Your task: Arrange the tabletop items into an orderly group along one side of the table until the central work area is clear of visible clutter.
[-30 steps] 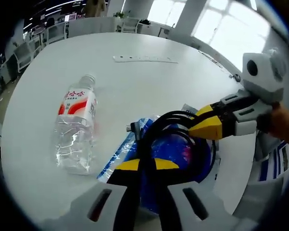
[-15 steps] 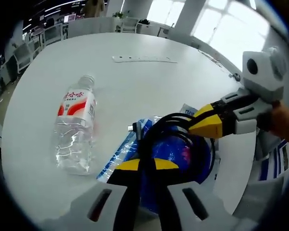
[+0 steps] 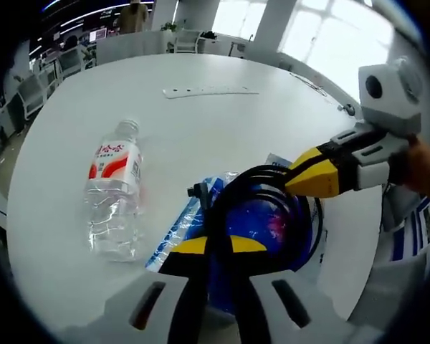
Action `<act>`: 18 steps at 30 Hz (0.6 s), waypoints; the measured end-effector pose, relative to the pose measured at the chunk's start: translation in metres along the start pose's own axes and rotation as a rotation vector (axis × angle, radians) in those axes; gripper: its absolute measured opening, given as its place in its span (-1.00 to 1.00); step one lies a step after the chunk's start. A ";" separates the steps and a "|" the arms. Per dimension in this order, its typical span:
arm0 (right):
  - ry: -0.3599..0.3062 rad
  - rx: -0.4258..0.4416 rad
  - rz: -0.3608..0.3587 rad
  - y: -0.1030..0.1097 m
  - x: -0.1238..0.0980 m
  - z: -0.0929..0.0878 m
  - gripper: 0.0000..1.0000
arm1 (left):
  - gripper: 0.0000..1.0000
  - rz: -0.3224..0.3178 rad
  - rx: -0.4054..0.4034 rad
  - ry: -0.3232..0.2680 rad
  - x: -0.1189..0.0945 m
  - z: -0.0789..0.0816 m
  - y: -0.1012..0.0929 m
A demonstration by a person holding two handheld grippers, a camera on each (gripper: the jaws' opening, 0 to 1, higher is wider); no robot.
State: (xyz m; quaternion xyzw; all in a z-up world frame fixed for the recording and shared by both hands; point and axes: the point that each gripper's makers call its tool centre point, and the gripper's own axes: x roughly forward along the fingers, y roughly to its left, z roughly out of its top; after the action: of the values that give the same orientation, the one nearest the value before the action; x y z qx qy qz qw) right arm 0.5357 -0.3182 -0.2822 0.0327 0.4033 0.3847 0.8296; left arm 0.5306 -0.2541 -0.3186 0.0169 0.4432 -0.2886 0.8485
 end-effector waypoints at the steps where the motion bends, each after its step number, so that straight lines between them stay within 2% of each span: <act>1: -0.002 0.002 0.002 0.000 0.000 0.000 -0.95 | -0.88 0.000 0.000 0.000 0.000 0.000 0.000; 5: -0.015 0.042 0.025 0.004 -0.002 0.004 -0.96 | -0.87 0.002 0.003 0.000 -0.001 0.000 0.001; 18: -0.021 0.046 0.035 0.009 -0.008 0.007 -0.97 | -0.90 -0.004 -0.021 -0.011 -0.011 0.005 -0.002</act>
State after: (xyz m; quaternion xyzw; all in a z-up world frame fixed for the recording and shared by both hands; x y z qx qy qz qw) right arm 0.5319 -0.3161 -0.2694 0.0627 0.4027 0.3898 0.8258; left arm 0.5281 -0.2522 -0.3070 0.0054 0.4414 -0.2856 0.8506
